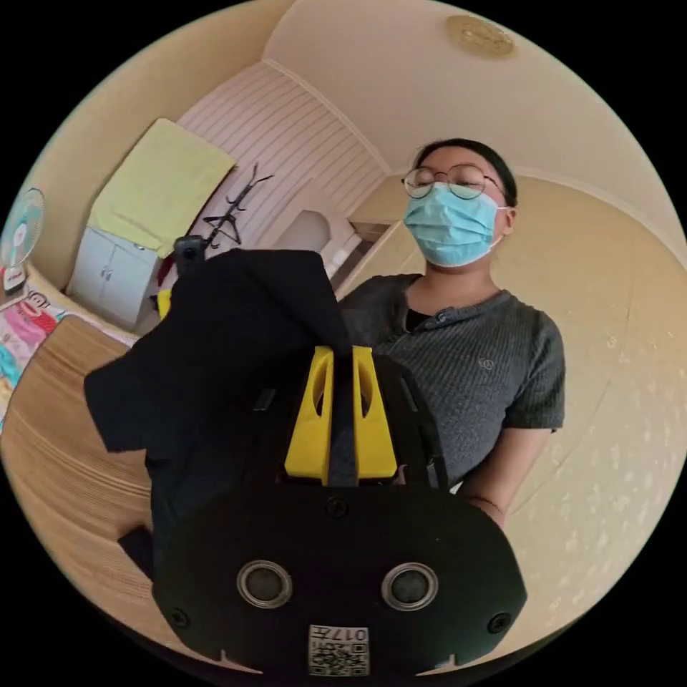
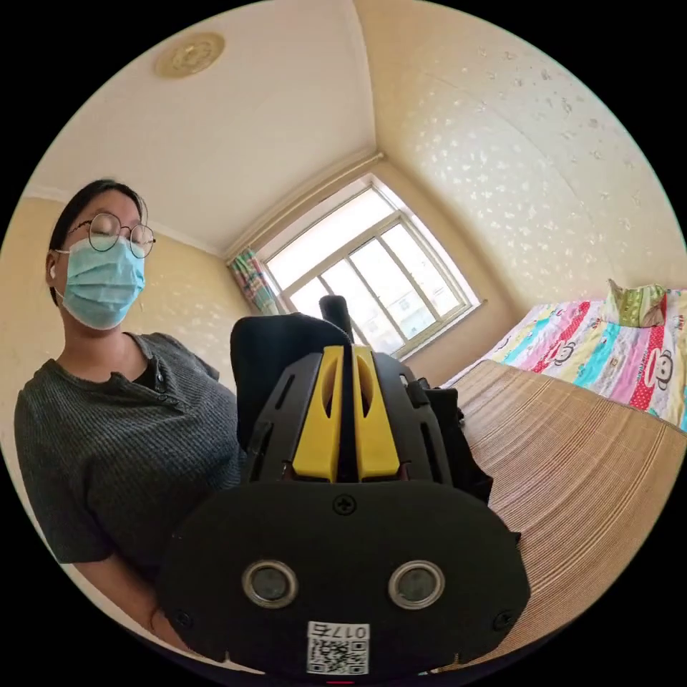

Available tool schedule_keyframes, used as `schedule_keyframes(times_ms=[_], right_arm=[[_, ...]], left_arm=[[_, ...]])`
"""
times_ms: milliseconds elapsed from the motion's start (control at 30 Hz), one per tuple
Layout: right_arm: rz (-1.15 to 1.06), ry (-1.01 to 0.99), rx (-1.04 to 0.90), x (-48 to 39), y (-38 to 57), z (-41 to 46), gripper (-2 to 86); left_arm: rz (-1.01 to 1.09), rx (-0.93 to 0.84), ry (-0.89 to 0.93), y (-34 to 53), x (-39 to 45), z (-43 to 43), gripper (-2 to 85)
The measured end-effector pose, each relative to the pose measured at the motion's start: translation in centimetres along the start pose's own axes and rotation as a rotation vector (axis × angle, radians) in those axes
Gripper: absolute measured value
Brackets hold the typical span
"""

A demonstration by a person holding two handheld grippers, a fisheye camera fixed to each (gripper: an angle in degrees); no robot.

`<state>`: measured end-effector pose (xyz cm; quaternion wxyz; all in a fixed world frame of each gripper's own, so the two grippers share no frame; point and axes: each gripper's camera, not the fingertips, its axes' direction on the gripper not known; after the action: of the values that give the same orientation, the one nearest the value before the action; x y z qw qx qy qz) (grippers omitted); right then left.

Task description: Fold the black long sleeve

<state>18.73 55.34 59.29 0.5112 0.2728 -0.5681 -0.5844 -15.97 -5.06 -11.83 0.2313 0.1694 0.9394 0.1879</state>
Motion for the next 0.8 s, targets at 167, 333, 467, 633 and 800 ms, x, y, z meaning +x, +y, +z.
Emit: schedule_keyframes(times_ms=[167,333,467,633,800], right_arm=[[-0.111,0.587,0.056,-5.2,-1.7,1.4,2.6],[-0.180,0.745,-0.009,-6.1,-2.4,5.2,2.4],[-0.298,0.778,-0.140,-7.7,-3.9,9.0,2.3],[-0.381,0.867,-0.334,-8.9,-5.7,14.2,2.3],[-0.365,0.808,-0.472,-8.3,-6.5,18.6,2.3]], left_arm=[[-0.474,0.123,-0.265,1.6,-4.1,0.0,4.1],[-0.493,0.331,-0.314,2.1,-3.7,2.7,5.5],[-0.512,0.170,-0.545,-1.7,-1.1,8.8,16.8],[-0.491,0.210,-0.753,-4.6,2.9,12.6,16.5],[-0.625,0.146,-0.934,-5.5,3.0,15.2,10.6]])
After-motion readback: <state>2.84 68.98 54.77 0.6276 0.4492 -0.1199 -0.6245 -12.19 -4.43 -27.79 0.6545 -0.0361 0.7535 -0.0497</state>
